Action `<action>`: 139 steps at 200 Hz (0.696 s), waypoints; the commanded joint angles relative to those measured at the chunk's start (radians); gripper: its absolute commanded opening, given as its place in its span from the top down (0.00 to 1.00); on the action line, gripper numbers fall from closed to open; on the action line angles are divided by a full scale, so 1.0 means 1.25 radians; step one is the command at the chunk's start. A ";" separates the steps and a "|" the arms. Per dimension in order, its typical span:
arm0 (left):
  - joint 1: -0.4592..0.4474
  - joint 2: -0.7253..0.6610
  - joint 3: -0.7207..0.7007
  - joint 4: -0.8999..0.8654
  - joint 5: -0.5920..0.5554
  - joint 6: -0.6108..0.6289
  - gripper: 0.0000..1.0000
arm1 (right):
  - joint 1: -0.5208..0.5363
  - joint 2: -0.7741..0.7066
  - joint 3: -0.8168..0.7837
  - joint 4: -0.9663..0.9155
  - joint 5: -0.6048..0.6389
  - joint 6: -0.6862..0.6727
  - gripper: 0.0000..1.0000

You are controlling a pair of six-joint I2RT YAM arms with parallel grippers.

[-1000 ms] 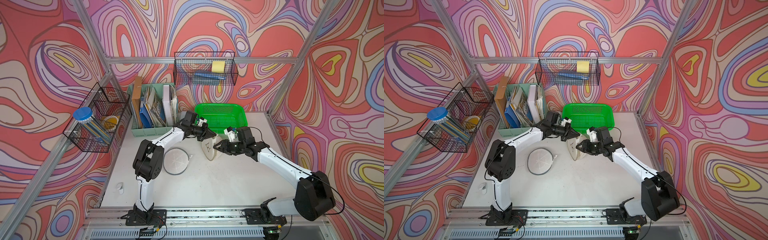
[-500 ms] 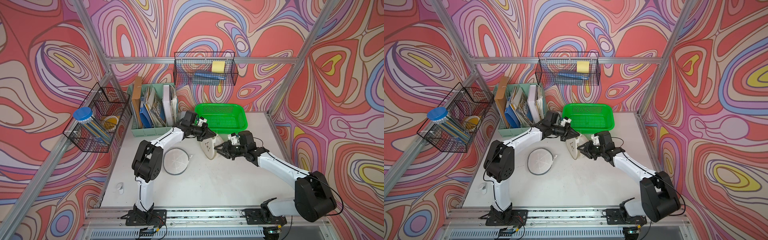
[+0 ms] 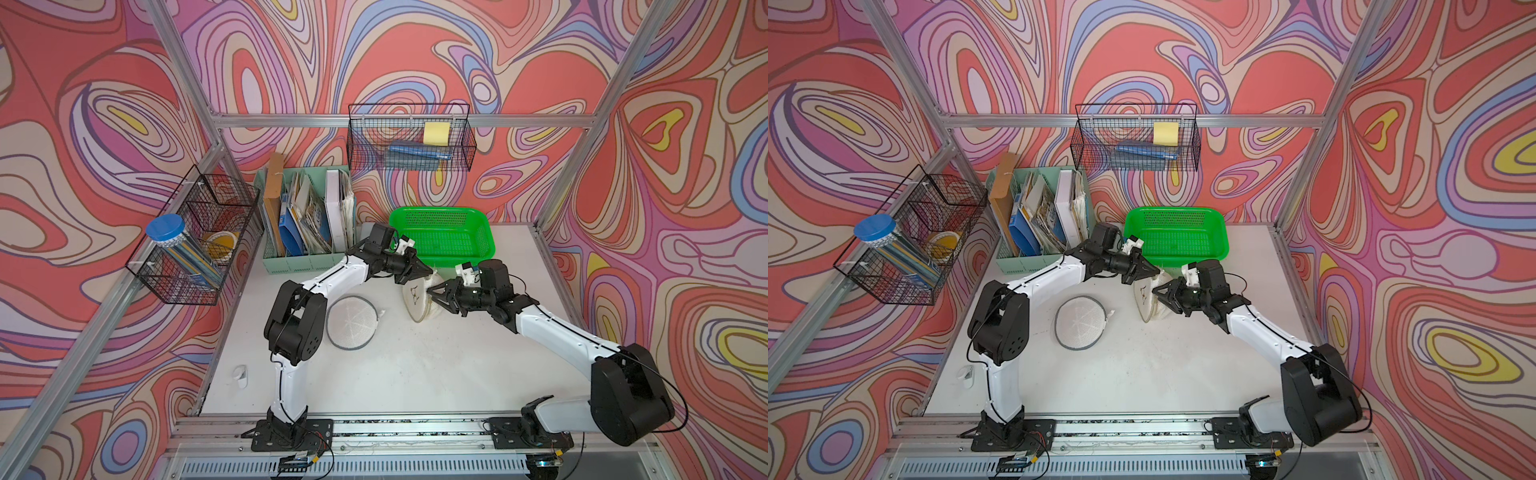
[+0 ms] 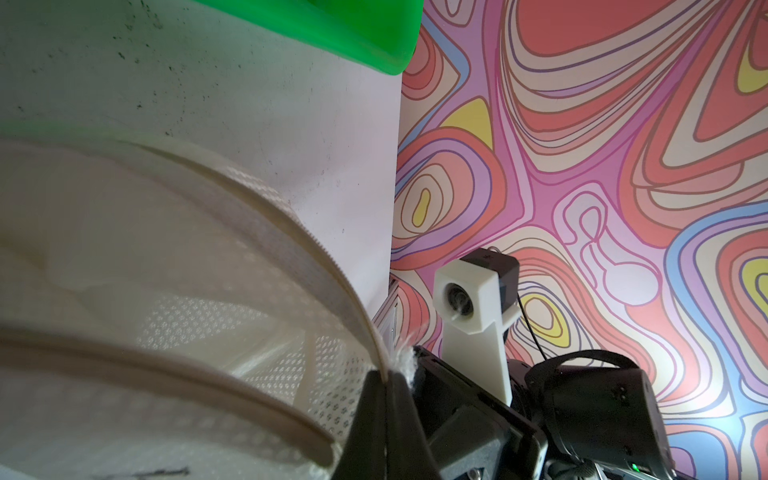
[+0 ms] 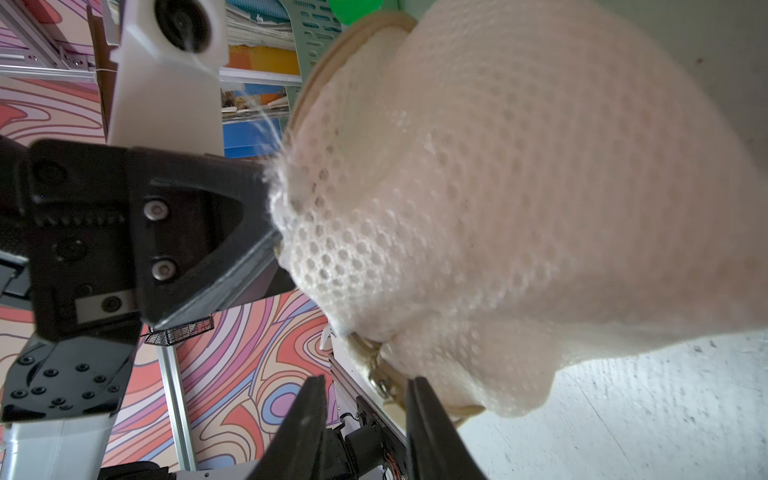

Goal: Turn the laundry bag inside out
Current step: Turn over the laundry bag at the center of the board, then zip the zipper on the laundry bag.

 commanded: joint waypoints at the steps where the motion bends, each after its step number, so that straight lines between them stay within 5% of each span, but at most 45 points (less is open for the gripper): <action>1: -0.003 -0.036 -0.003 -0.004 0.001 0.012 1.00 | -0.004 0.003 -0.011 -0.011 -0.019 -0.042 0.67; 79: -0.003 -0.037 -0.004 -0.004 -0.003 0.008 1.00 | -0.003 0.026 -0.002 -0.041 -0.041 -0.092 0.68; 139: -0.004 -0.034 -0.001 -0.007 -0.002 0.012 1.00 | -0.003 0.028 0.001 -0.032 -0.047 -0.087 0.80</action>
